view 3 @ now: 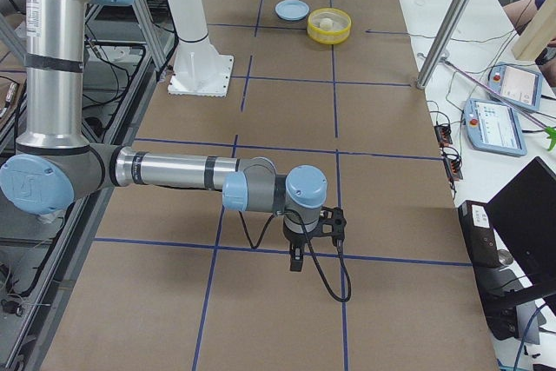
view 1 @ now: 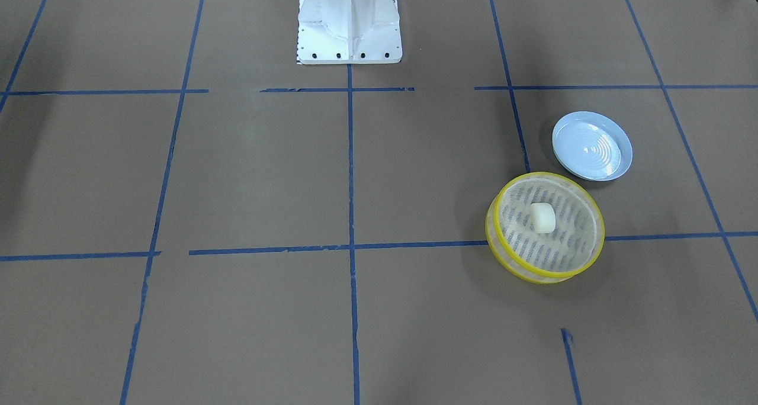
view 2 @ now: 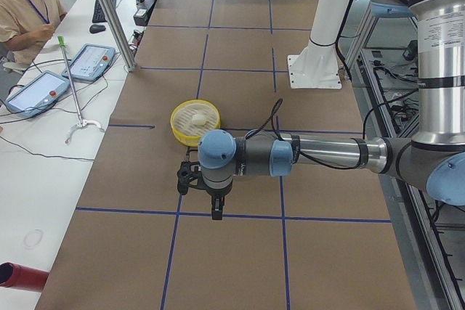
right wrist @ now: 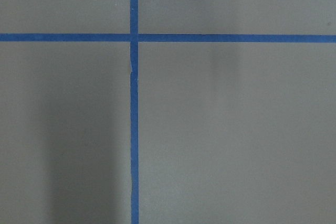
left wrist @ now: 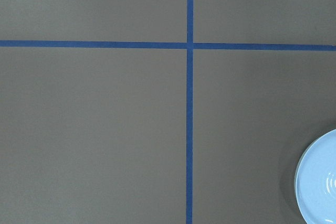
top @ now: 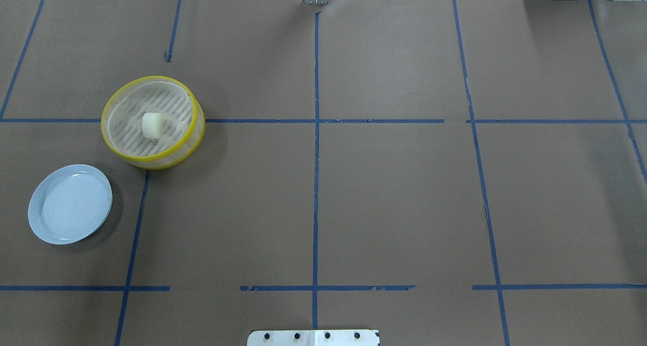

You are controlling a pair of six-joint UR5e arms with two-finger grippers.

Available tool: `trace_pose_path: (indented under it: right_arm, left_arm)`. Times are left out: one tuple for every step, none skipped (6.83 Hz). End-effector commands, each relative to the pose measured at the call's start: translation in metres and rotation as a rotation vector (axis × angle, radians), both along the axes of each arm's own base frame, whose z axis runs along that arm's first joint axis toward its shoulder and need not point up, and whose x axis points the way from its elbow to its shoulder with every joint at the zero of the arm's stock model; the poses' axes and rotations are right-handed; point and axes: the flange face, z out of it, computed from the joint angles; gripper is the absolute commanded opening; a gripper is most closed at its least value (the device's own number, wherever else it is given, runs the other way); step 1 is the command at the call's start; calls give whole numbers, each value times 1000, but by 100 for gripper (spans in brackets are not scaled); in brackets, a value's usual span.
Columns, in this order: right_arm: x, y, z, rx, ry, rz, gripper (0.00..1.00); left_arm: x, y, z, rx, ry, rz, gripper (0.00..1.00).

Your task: Place bun in steamer

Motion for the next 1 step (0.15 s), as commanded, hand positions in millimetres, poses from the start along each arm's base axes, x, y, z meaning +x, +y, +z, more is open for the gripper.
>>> trace_pose_path:
  right_arm:
    - [0, 0, 0, 0, 0, 0, 100]
  left_arm:
    - [0, -5, -16, 37, -5, 3, 100]
